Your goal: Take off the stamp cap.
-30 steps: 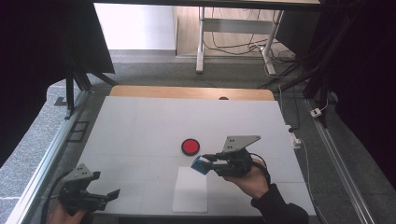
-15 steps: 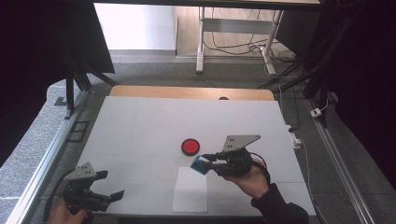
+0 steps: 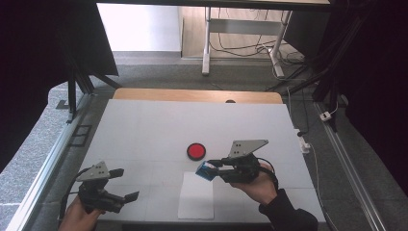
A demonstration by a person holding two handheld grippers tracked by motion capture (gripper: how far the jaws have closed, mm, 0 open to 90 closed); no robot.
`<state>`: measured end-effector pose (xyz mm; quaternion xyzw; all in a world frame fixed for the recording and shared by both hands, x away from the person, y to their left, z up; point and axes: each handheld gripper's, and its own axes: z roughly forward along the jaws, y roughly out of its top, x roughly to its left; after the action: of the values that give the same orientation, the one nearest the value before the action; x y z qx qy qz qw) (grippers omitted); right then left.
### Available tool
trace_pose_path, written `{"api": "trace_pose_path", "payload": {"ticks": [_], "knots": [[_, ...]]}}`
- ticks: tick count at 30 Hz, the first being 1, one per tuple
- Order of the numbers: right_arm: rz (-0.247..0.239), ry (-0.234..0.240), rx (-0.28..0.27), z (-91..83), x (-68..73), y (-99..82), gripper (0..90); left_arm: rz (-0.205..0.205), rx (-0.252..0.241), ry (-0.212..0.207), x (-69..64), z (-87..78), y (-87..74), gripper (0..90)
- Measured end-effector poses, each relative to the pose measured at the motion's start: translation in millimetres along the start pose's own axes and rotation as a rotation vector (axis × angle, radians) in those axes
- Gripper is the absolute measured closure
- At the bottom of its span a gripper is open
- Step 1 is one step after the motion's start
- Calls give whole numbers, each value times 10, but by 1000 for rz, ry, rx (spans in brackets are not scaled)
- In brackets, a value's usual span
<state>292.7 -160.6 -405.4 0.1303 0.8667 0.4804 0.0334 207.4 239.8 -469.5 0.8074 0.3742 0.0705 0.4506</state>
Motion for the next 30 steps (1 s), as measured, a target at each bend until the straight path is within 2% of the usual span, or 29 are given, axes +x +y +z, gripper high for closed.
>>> {"api": "trace_pose_path", "payload": {"ticks": [6,9,11,13,23,24,30], "knots": [[-4,15,-4,1,11,14,715,22,0,-35,-36,112,101,0],[-7,21,-7,-2,16,22,714,66,5,-60,-63,202,186,0],[-9,25,-10,-3,21,28,714,75,9,-67,-73,228,209,0],[-8,28,-10,-5,29,33,715,103,8,-91,-98,304,267,0],[-20,49,-9,4,59,58,715,146,16,-133,-127,499,442,0],[-22,51,-8,4,62,61,714,168,20,-144,-141,544,485,0],[-28,58,-8,7,65,65,714,199,31,-193,-171,671,581,0]]}}
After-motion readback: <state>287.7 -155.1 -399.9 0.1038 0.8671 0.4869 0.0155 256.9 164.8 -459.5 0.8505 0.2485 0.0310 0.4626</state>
